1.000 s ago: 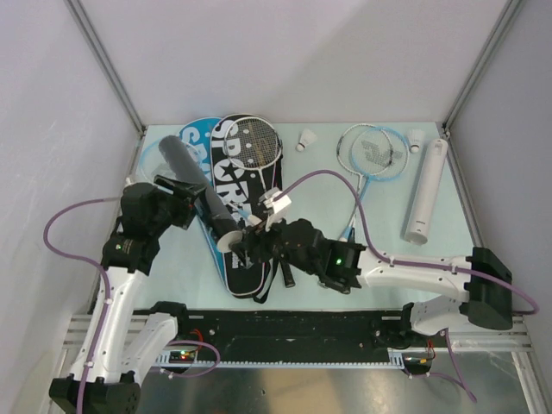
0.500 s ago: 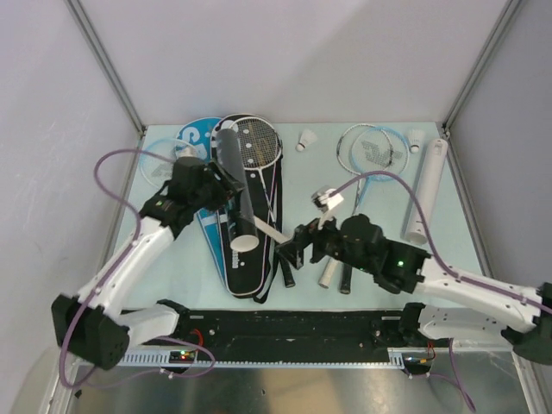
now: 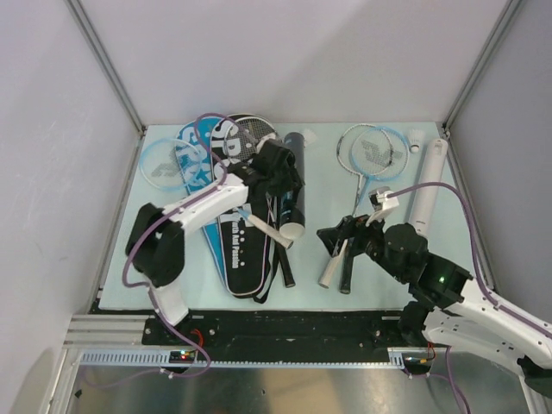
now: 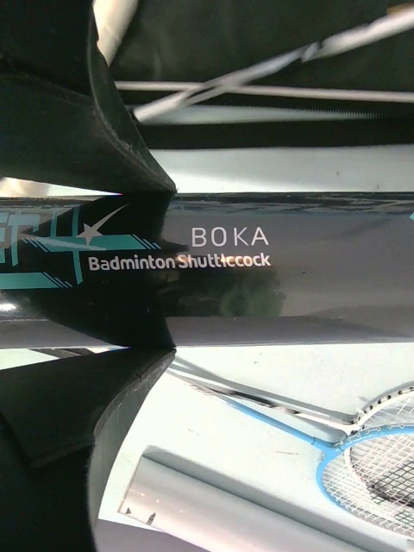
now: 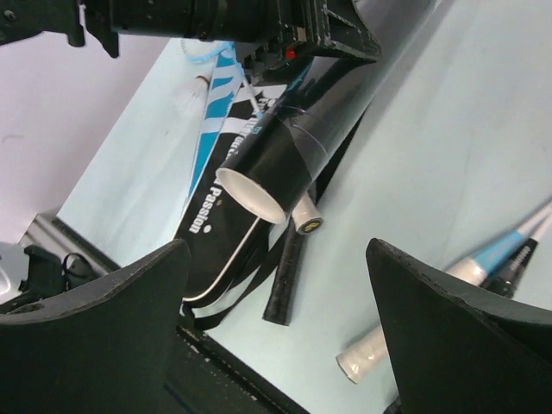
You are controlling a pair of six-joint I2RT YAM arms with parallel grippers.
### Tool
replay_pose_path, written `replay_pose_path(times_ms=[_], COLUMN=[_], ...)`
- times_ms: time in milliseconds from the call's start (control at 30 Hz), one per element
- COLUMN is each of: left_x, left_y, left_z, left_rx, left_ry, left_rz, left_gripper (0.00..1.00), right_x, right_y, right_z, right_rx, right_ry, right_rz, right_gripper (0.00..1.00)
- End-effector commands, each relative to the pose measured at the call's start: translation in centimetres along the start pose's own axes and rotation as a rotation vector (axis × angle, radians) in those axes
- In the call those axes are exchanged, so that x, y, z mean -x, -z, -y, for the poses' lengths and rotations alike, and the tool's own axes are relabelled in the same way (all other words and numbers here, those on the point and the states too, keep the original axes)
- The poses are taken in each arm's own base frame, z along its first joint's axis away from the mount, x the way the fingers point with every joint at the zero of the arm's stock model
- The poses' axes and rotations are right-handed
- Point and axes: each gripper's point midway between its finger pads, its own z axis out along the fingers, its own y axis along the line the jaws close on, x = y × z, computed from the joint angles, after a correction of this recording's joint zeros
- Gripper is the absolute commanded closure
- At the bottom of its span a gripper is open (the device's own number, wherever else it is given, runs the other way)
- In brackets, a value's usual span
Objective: Pack up the badminton gear
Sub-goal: Place the shuttle tube at the center of the board.
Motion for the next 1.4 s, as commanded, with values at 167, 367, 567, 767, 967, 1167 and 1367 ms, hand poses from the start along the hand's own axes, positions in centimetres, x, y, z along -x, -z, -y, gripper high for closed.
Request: replay_pose_path(times_ms=[167, 367, 567, 767, 967, 1167, 1367], left_x=[-0.1, -2.2, -3.0, -2.9, -1.5, 1.2, 3.9], left_y=[-5.0, -8.5, -9.2, -7.3, -3.2, 3.2, 10.3], left_z=[5.1, 5.5, 4.1, 3.9, 3.7, 2.6, -1.4], left_rx=[-0.053, -0.053, -0.015, -0.036, -0.074, -0.143, -0.154], left_ry=[-0.006, -0.014, -0.034, -0.07, -0.082, -0.098, -0.15], left_rz=[0.034, -0.032, -0.039, -0.045, -0.017, 0.044, 0.158], left_gripper=[0.74, 0.65, 0.42, 0.1, 0.01, 0.0, 0.0], right_x=[1.2, 0.8, 0.4, 0.7, 1.8, 4.2, 5.4], right_y=[1.1, 1.0, 0.5, -0.2, 0.3, 0.3, 1.6], right_z=[3.8, 5.1, 7.1, 8.3, 11.9, 17.3, 25.7], right_rx=[-0.131, -0.15, -0.231, -0.267, -0.402, -0.572, -0.833], right_ry=[-0.036, -0.058, -0.13, -0.157, -0.215, -0.249, -0.202], right_rz=[0.067, 0.077, 0.063, 0.072, 0.124, 0.197, 0.089], right_gripper=[0.1, 0.1, 0.09, 0.09, 0.07, 0.07, 0.06])
